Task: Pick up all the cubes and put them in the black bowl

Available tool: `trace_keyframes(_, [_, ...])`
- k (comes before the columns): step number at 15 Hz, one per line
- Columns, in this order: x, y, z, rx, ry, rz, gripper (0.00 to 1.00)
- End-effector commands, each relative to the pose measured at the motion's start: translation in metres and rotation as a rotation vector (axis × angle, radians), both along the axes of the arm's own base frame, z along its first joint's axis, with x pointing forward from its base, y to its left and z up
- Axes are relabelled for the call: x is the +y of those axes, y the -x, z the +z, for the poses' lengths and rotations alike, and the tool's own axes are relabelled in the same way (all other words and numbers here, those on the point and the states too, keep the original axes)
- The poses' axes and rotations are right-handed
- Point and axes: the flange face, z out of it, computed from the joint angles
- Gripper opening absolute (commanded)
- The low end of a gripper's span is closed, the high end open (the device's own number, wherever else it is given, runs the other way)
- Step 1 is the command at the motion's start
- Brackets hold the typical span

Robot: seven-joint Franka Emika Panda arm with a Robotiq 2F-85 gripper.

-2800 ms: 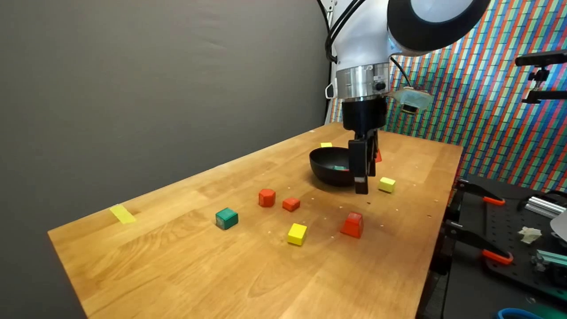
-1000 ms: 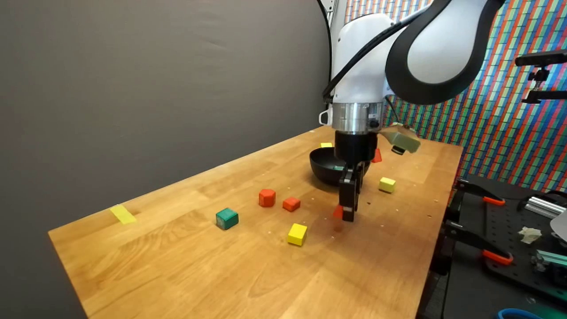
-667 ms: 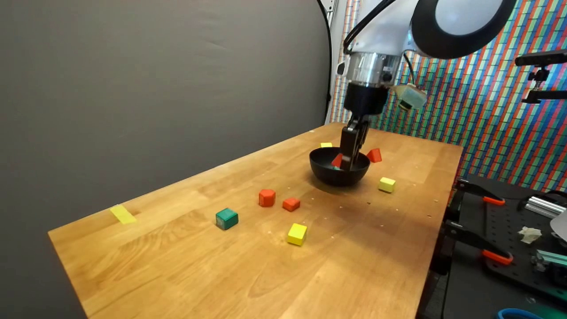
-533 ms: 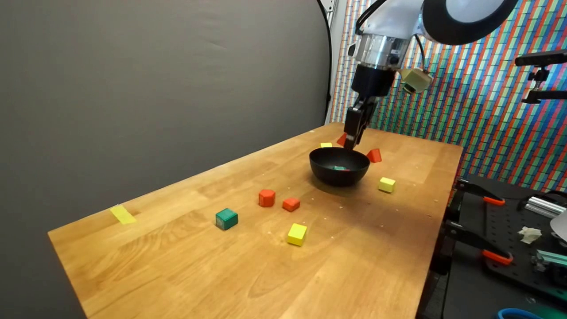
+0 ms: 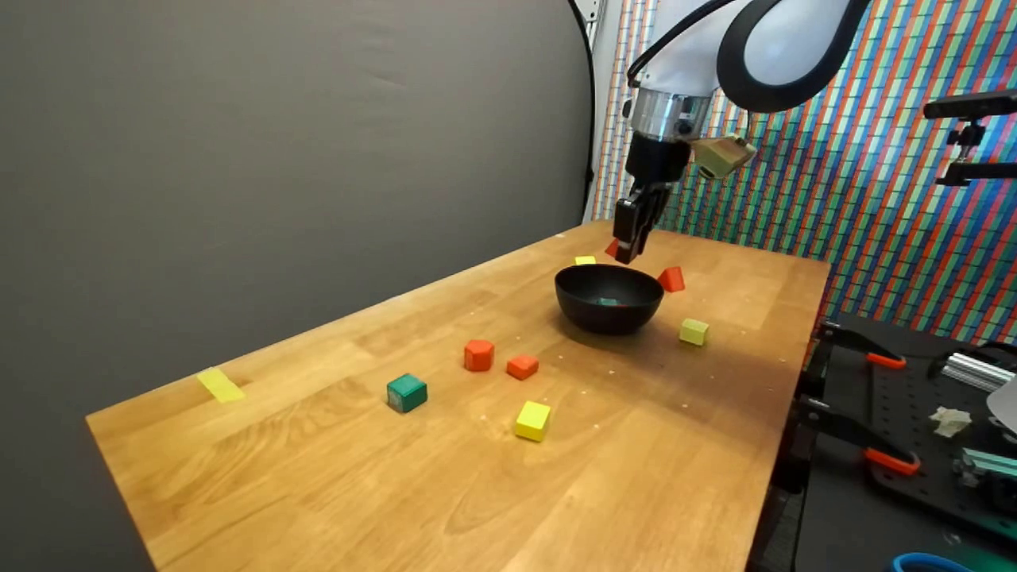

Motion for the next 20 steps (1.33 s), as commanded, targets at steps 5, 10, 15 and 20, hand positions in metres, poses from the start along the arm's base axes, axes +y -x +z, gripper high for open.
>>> trace_keyframes(5, [0.049,-0.024,-0.015,0.007,-0.059,0.079,0.94])
trace_keyframes(10, [0.113,-0.025,0.03,-0.095,-0.087,0.204,1.0])
trace_keyframes(15, [0.164,-0.058,0.009,-0.089,-0.136,0.328,1.0])
trace_keyframes(20, [0.188,-0.098,-0.038,-0.016,-0.167,0.395,1.0])
